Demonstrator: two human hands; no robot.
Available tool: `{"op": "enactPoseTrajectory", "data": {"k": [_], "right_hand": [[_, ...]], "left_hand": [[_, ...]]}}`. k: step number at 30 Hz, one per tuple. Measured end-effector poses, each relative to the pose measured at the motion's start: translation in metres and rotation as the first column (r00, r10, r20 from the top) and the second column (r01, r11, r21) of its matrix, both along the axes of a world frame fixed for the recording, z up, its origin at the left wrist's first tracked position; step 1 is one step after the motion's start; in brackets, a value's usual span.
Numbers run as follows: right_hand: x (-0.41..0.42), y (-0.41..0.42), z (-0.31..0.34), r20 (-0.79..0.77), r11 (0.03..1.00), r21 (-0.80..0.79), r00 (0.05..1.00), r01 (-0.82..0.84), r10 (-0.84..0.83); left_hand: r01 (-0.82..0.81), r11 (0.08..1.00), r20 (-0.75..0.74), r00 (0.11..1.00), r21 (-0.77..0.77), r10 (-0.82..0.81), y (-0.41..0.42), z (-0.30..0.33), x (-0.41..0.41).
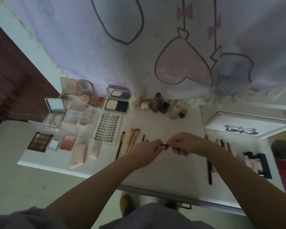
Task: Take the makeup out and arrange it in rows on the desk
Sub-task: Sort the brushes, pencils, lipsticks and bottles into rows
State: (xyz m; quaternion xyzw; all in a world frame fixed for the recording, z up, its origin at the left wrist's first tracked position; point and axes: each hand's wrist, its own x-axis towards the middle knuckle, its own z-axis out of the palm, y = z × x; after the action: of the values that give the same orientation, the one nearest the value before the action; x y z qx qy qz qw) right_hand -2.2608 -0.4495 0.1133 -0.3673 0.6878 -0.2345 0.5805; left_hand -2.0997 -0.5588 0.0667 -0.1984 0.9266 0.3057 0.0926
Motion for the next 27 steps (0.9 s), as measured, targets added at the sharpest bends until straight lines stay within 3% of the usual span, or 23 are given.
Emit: {"op": "enactPoseTrajectory", "data": {"k": [2,4,7,8,10,14,16,20,23,27], "right_hand": [[-0.004,0.003,-0.004,-0.130,0.998,0.053,0.991,0.033,-0.026],[-0.010,0.010,-0.012,-0.201,0.980,0.098,0.968,0.175,-0.152],[-0.006,0.017,-0.031,-0.257,0.910,0.095,0.893,0.403,-0.368],[-0.001,0.018,-0.037,-0.272,0.877,0.076,0.856,0.474,-0.439],[0.013,0.015,-0.050,-0.312,0.832,0.062,0.803,0.551,-0.508],[0.042,0.004,-0.064,-0.614,0.911,0.135,0.755,0.389,-0.231],[0.053,-0.005,-0.068,-0.705,0.935,0.190,0.705,0.299,-0.082],[0.069,-0.024,-0.076,-0.709,0.953,0.257,0.702,0.158,0.075],[0.072,-0.033,-0.080,-0.713,0.962,0.237,0.696,0.134,0.079],[0.058,-0.025,-0.077,-0.733,0.964,0.186,0.680,0.191,0.007]], "left_hand": [[-0.054,0.988,0.070,0.997,0.145,0.045,-0.002,-0.004,0.003],[-0.145,0.957,0.119,0.986,0.250,0.118,-0.003,-0.006,0.002],[-0.378,0.848,0.128,0.926,0.371,0.356,-0.001,-0.007,-0.011],[-0.441,0.812,0.146,0.896,0.383,0.418,-0.001,-0.007,-0.019],[-0.466,0.835,0.167,0.884,0.292,0.436,-0.002,-0.010,-0.034],[-0.264,0.962,0.179,0.946,-0.065,0.271,-0.015,-0.018,-0.048],[-0.154,0.967,0.206,0.959,-0.202,0.196,-0.025,-0.023,-0.050],[-0.123,0.951,0.279,0.938,-0.283,0.205,-0.038,-0.033,-0.049],[-0.103,0.946,0.314,0.928,-0.308,0.203,-0.044,-0.035,-0.047],[-0.149,0.949,0.235,0.947,-0.280,0.218,-0.048,-0.030,-0.046]]}}
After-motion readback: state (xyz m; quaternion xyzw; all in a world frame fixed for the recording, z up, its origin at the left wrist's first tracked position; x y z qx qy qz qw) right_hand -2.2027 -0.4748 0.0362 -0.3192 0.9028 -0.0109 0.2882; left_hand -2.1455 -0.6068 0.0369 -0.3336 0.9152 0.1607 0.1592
